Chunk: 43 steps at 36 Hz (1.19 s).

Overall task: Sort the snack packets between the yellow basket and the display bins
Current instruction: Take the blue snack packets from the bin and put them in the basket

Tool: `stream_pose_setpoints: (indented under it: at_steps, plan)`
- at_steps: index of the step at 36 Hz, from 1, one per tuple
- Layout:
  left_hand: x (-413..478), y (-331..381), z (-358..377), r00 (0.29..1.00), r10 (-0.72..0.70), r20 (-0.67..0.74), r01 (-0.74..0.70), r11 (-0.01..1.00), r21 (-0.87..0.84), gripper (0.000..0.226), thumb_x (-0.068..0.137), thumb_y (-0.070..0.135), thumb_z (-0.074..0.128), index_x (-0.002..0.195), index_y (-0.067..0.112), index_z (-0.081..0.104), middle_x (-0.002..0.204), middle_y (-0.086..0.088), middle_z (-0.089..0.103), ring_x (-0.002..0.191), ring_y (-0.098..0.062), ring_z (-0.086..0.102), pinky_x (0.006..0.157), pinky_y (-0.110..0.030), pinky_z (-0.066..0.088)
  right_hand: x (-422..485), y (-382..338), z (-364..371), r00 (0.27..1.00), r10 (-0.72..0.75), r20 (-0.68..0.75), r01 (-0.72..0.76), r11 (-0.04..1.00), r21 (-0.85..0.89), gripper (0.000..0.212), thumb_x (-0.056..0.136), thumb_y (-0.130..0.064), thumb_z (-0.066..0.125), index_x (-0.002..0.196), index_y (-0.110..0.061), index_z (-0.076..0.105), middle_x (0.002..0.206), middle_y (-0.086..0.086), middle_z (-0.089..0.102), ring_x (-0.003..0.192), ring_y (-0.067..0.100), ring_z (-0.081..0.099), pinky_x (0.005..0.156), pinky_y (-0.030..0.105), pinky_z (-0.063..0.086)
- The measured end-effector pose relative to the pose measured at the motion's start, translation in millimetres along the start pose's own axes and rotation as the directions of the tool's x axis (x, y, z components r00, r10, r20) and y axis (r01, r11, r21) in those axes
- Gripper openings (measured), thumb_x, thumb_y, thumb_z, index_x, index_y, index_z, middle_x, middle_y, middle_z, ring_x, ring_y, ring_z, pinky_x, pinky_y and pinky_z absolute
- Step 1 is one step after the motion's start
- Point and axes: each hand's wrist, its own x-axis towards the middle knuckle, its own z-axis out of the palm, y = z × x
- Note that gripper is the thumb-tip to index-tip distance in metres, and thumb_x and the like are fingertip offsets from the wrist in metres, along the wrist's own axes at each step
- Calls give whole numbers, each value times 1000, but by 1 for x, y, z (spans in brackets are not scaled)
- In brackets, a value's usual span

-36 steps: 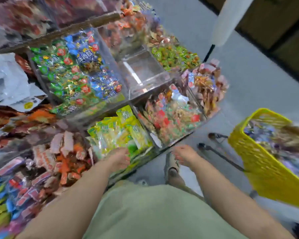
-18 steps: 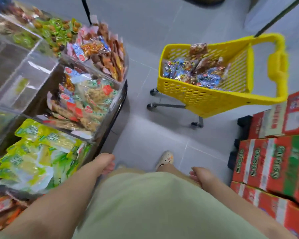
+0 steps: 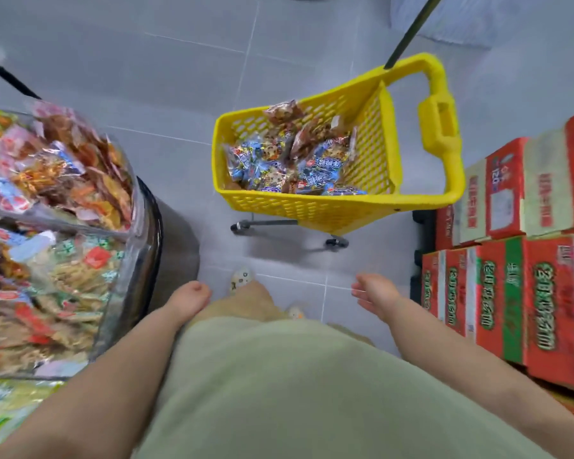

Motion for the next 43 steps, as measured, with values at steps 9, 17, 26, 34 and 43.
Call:
stream_pose_setpoints:
  at_steps: [9,17,26,34,43]
  plan:
    - [75,77,-69,997,-50,63,31,963,268,31,99,11,43,119,-4,60,128,-21,58,120,-32,53,95,-31,40,29,-35,22,990,144,13,-144,989,22,18,94,-11,44,78,-16,47,71,3,50,59,15,48,55,24,36]
    - [142,153,-129,995,-95,34,92,993,68,25,96,12,46,71,14,50,67,-8,53,52,-19,48,52,-23,33,48,-141,51,998,65,-27,-62,995,82,24,96,-16,48,115,-5,58,100,15,64,82,22,61,74,30,46]
    - [204,225,-151,997,70,-9,-68,989,134,17,84,20,48,71,14,56,76,-13,58,73,-24,54,69,-32,43,75,-254,64,996,-25,-90,46,968,246,21,97,-14,48,113,-4,55,77,5,56,65,14,54,57,21,50]
    - [250,238,-115,992,-77,-96,89,988,130,49,92,22,54,136,2,43,136,-21,50,120,-33,50,91,-33,40,140,-271,78,974,12,-224,-41,991,-124,28,91,-18,54,67,-21,39,67,0,42,56,13,40,57,30,39]
    - [291,211,-85,980,-160,-116,161,987,-3,40,101,26,43,130,-1,43,131,-26,53,117,-43,54,99,-52,44,188,-251,91,961,92,-261,-127,984,-122,78,82,-49,66,141,-8,36,137,10,48,124,32,46,96,39,39]
